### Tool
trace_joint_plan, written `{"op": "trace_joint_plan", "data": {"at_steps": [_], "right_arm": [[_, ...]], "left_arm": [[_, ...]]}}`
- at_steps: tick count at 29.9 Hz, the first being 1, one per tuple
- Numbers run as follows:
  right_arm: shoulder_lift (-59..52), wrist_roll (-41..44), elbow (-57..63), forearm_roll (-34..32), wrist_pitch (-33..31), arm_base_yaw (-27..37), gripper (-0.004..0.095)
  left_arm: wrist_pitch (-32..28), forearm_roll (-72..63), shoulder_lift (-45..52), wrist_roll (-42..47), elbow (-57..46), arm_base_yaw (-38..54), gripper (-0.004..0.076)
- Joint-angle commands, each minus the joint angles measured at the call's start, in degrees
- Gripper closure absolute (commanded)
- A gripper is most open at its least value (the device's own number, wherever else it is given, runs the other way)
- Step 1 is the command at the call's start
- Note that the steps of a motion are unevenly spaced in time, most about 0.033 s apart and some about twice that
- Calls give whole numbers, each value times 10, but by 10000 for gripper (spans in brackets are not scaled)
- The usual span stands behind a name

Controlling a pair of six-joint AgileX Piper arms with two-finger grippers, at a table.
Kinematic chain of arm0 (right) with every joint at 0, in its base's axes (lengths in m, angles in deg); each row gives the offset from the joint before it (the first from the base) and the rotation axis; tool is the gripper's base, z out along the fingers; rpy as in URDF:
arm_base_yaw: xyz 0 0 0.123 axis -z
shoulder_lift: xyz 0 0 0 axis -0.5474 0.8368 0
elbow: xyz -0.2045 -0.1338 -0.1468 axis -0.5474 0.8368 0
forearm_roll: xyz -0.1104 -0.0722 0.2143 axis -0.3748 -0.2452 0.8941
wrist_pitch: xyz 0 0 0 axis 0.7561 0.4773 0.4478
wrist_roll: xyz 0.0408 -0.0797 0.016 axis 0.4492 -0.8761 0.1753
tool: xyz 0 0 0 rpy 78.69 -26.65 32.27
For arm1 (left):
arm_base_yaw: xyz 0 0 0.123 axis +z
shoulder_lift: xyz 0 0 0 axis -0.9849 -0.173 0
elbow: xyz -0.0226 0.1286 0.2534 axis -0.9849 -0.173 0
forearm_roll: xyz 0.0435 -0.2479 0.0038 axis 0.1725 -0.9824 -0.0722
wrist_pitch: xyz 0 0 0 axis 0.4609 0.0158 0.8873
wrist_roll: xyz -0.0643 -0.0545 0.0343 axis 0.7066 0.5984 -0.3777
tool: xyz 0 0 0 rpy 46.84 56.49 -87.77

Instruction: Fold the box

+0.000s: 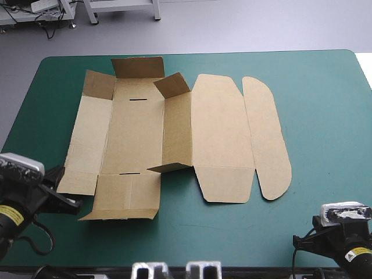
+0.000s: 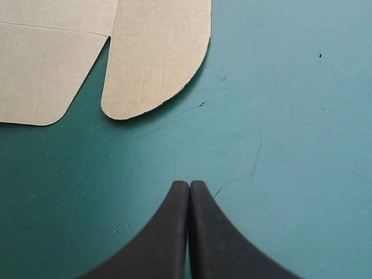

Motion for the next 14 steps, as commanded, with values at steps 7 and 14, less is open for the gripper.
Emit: {"op": "trace_joint_plan", "data": {"at_steps": [7, 14], "right_arm": [[6, -4, -12, 5, 27, -1, 923], [6, -4, -12, 4, 27, -1, 923]], "left_arm": [[-46, 97, -192, 43, 169, -2, 734], [-46, 118, -331, 108, 242, 35, 731]]}}
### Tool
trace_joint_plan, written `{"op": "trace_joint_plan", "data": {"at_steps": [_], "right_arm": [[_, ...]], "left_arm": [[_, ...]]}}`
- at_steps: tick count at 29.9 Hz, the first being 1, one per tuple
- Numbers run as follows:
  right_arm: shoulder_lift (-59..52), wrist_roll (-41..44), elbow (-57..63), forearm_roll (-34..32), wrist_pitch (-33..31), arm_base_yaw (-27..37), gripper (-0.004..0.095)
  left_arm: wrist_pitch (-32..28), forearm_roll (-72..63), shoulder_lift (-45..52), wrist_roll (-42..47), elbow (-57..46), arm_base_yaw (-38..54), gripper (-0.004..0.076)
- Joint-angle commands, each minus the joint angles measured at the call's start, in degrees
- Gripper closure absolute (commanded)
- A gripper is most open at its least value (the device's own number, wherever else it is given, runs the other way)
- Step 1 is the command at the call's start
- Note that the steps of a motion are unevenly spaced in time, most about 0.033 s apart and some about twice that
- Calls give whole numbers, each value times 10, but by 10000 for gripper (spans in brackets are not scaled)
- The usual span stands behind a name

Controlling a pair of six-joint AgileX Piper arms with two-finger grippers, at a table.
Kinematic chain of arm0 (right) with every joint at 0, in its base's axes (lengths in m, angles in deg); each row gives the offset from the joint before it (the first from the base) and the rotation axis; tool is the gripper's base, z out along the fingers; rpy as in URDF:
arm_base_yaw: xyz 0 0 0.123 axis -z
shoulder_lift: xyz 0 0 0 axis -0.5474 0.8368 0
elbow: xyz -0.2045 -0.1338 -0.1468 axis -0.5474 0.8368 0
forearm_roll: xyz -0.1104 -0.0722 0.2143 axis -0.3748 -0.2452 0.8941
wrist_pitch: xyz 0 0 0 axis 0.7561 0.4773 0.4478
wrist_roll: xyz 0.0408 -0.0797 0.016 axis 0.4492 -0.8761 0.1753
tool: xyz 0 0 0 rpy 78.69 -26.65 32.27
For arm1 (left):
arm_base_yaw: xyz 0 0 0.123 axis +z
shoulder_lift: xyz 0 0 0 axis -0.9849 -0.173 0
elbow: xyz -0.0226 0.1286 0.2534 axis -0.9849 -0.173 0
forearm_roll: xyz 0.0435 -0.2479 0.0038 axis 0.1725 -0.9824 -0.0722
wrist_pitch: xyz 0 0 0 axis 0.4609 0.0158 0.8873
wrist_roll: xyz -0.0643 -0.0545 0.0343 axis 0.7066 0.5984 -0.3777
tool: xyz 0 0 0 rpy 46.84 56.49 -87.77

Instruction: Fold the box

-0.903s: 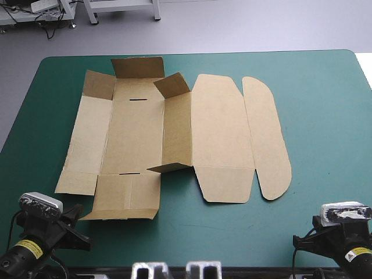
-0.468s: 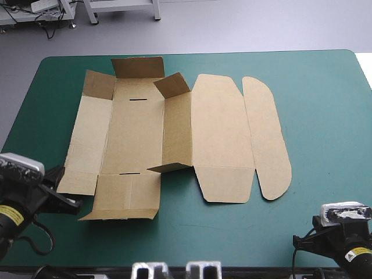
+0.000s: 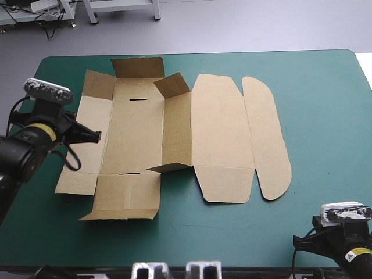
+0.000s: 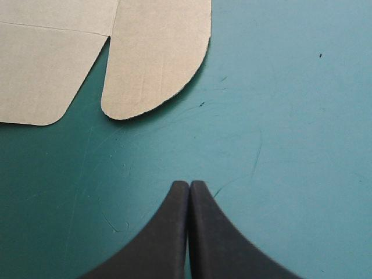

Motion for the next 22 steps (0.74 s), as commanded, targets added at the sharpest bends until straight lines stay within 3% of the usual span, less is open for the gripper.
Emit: {"op": "trace_joint_plan", "data": {"at_steps": [1, 4, 9, 14, 17, 22], "right_arm": [[6, -4, -12, 4, 28, -1, 923], [6, -4, -12, 4, 28, -1, 923], [6, -4, -12, 4, 28, -1, 923], [6, -4, -12, 4, 28, -1, 923], [6, -4, -12, 4, 28, -1, 923], [6, -4, -12, 4, 28, -1, 923]], "left_arm": [[-34, 15, -55, 36, 55, 48, 729], [-32, -37, -97, 19, 93, 137, 723], [-20, -238, -142, -101, 128, 349, 723], [41, -460, -192, -186, 129, 545, 724], [74, -498, -219, -215, 129, 595, 726], [133, -480, -256, -300, 129, 597, 713]]}}
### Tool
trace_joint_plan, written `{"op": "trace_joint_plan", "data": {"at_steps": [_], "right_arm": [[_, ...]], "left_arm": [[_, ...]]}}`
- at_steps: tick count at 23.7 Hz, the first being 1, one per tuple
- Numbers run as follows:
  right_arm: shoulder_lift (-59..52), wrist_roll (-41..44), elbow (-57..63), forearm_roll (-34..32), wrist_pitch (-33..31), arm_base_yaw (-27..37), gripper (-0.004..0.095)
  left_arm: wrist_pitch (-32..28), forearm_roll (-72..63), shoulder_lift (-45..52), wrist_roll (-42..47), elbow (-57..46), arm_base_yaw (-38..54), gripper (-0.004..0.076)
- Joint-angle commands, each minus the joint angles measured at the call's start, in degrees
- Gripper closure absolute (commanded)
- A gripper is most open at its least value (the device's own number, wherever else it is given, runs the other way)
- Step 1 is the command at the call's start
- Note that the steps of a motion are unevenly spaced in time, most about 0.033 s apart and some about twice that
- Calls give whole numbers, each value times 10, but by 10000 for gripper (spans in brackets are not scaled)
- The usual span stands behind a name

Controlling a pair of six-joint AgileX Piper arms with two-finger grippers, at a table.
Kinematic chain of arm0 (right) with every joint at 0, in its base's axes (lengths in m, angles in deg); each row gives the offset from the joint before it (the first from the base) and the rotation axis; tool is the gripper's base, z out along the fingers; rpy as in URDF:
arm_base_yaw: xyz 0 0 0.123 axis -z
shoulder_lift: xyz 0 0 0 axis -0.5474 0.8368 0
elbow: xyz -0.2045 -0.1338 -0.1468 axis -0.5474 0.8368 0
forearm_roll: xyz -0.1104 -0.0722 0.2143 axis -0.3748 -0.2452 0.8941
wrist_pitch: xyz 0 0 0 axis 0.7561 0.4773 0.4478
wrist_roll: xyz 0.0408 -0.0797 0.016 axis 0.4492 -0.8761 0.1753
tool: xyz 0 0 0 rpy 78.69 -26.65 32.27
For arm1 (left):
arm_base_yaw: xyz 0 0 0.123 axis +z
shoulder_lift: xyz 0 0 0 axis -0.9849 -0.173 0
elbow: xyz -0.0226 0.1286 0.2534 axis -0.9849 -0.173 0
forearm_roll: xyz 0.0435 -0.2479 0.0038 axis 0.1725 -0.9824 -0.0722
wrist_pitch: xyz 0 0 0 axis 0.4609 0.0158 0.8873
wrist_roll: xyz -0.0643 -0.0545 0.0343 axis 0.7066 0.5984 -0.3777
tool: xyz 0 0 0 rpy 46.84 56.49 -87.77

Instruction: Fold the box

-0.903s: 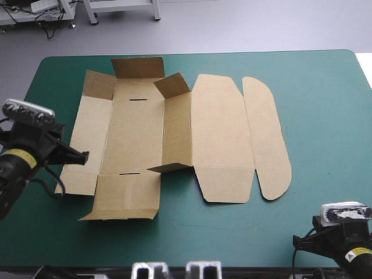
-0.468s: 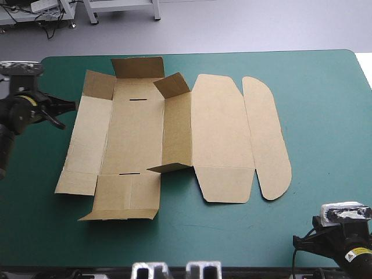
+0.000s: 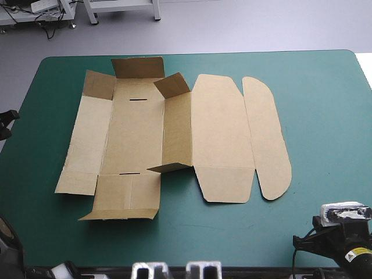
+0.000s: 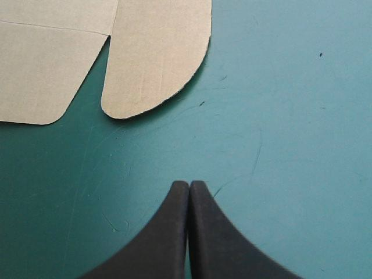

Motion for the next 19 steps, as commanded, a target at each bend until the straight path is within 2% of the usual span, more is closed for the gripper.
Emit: {"op": "trace_joint_plan", "data": {"at_steps": [1, 2, 5, 7, 8, 10, 16, 19], "right_arm": [[6, -4, -12, 4, 29, -1, 923], [6, -4, -12, 5, 29, -1, 923], [7, -4, -12, 5, 29, -1, 923], [7, -4, -12, 5, 29, -1, 923], [7, -4, -12, 5, 29, -1, 923], [7, -4, -12, 5, 29, -1, 923], [7, -4, -12, 4, 29, -1, 923], [7, -4, -12, 4, 29, -1, 923]], "left_arm": [[24, -28, -1, -45, 20, -1, 696], [25, -30, -6, -45, 20, -4, 673], [31, -45, -21, -55, 20, -12, 531], [37, -43, -28, -75, 20, -24, 381], [37, -38, -37, -78, 20, -38, 237], [38, -42, -55, -78, 20, -59, 152], [44, -41, -117, -78, 20, -113, 160], [71, -41, -159, -92, 20, -129, 183]]}}
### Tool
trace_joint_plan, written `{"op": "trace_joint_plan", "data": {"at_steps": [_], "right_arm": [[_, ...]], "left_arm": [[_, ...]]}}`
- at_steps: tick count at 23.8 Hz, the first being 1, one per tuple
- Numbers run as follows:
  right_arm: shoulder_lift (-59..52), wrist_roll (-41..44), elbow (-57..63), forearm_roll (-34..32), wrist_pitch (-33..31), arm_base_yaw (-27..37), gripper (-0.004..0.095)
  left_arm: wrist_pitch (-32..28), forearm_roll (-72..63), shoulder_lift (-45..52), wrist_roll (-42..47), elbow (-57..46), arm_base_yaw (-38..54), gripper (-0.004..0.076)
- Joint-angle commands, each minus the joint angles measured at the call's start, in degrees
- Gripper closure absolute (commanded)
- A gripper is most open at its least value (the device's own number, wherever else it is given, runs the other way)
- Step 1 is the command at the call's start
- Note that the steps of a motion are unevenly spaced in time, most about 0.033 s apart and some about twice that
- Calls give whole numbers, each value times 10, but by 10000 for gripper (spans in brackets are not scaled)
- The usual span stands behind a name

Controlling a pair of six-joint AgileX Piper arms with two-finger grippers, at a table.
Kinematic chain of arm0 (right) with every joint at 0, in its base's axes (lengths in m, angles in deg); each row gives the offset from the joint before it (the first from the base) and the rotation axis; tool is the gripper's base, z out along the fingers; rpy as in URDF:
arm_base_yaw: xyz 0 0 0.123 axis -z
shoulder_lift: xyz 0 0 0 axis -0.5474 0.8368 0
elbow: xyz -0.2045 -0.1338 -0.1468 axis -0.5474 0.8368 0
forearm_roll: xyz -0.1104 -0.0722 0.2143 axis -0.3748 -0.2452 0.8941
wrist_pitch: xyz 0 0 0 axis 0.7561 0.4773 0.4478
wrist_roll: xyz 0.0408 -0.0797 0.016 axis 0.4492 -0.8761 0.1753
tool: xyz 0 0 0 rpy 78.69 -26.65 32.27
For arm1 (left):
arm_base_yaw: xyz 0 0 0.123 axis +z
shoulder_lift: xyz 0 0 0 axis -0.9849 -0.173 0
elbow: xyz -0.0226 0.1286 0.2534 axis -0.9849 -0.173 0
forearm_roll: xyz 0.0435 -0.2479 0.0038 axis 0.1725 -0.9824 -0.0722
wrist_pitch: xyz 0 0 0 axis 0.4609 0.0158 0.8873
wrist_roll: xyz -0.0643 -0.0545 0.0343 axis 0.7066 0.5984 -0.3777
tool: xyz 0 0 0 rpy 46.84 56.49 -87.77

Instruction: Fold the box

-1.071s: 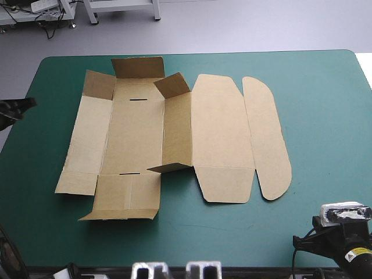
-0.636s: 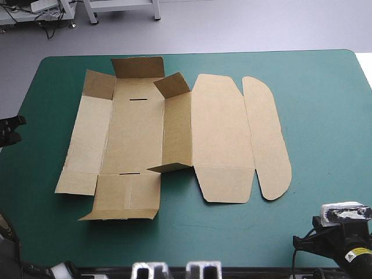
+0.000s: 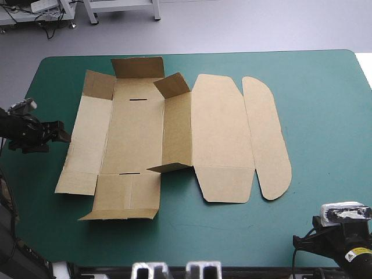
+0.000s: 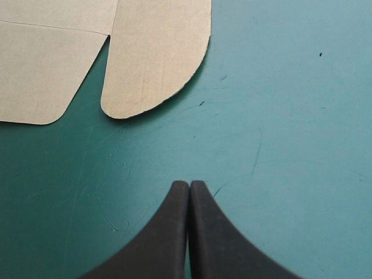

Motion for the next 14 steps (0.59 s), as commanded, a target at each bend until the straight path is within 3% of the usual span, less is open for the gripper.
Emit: {"op": "trace_joint_plan", "data": {"at_steps": [1, 6, 14], "right_arm": [[7, -4, -12, 4, 29, -1, 923], [7, -4, -12, 5, 29, -1, 923], [7, -2, -12, 6, 29, -1, 923]], "left_arm": [[29, -26, -14, -11, 17, -17, 192], [59, -52, -57, -12, 17, -48, 197], [61, -82, -61, -38, 17, -116, 216]]}}
